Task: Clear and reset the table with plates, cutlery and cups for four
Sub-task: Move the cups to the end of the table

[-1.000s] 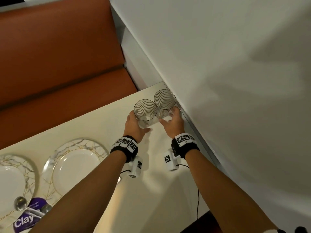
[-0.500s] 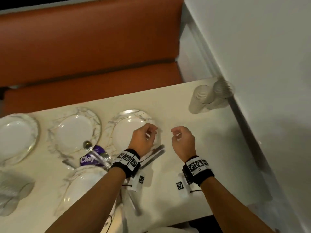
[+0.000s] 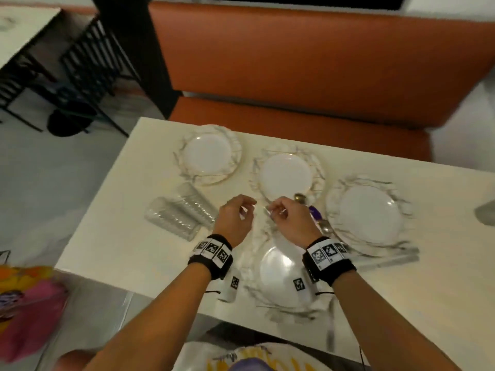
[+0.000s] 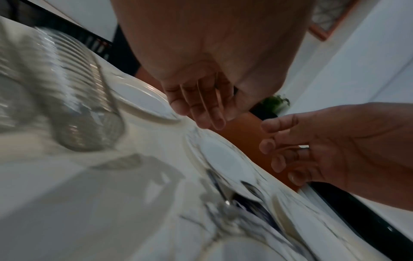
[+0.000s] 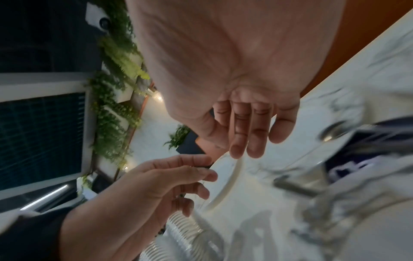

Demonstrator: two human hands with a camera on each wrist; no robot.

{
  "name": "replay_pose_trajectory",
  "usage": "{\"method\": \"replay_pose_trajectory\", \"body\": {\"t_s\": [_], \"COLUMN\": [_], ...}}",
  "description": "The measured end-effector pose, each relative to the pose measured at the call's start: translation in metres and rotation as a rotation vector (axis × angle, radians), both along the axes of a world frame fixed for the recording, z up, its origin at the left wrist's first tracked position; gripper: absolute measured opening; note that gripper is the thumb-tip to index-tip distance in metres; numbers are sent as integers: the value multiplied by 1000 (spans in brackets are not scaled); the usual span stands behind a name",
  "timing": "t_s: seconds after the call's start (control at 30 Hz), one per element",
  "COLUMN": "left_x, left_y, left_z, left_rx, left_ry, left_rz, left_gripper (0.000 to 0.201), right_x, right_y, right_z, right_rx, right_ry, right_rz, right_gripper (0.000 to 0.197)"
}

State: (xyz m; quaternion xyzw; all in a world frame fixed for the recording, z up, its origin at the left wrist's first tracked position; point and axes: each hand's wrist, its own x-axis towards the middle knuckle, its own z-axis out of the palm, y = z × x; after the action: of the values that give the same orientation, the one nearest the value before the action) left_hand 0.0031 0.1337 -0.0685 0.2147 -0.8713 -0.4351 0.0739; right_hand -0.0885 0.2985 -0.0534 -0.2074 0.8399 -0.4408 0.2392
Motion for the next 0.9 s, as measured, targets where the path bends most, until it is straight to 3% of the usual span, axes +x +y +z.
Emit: {"method": "replay_pose_trajectory", "body": {"t_s": [0.07, 0.1, 0.3, 0.47, 0.57, 0.63, 0.73, 0.9], "left_x": [15, 44, 90, 115, 112, 104, 93, 86], "left_y": [-32, -82, -146, -175, -184, -185, -182, -176], "left_z": [3, 4, 14, 0, -18, -22, -22, -27], "left_rx": [2, 11, 49, 209, 325, 386, 428, 397], "left_ry": [10, 21, -98, -445, -513, -562, -604, -590], "left_rz": [97, 186, 490, 585, 656, 692, 687, 677], "left_gripper": [20, 20, 15, 61, 104, 119, 119, 99], "right_x": [14, 37, 50, 59, 62, 64, 65, 65], "right_y": [-34, -89, -160, -209, -226, -231, -232, -225], "right_z": [2, 7, 4, -8, -17, -25, -36, -40], "right_rx": [3, 13, 127, 365, 466, 502, 505, 428], "right_ry": [12, 35, 121, 197, 238, 209, 150, 80], "right_rz": [54, 117, 253, 312, 317, 297, 261, 209], "right_gripper": [17, 17, 21, 48, 60, 66, 75, 78]}}
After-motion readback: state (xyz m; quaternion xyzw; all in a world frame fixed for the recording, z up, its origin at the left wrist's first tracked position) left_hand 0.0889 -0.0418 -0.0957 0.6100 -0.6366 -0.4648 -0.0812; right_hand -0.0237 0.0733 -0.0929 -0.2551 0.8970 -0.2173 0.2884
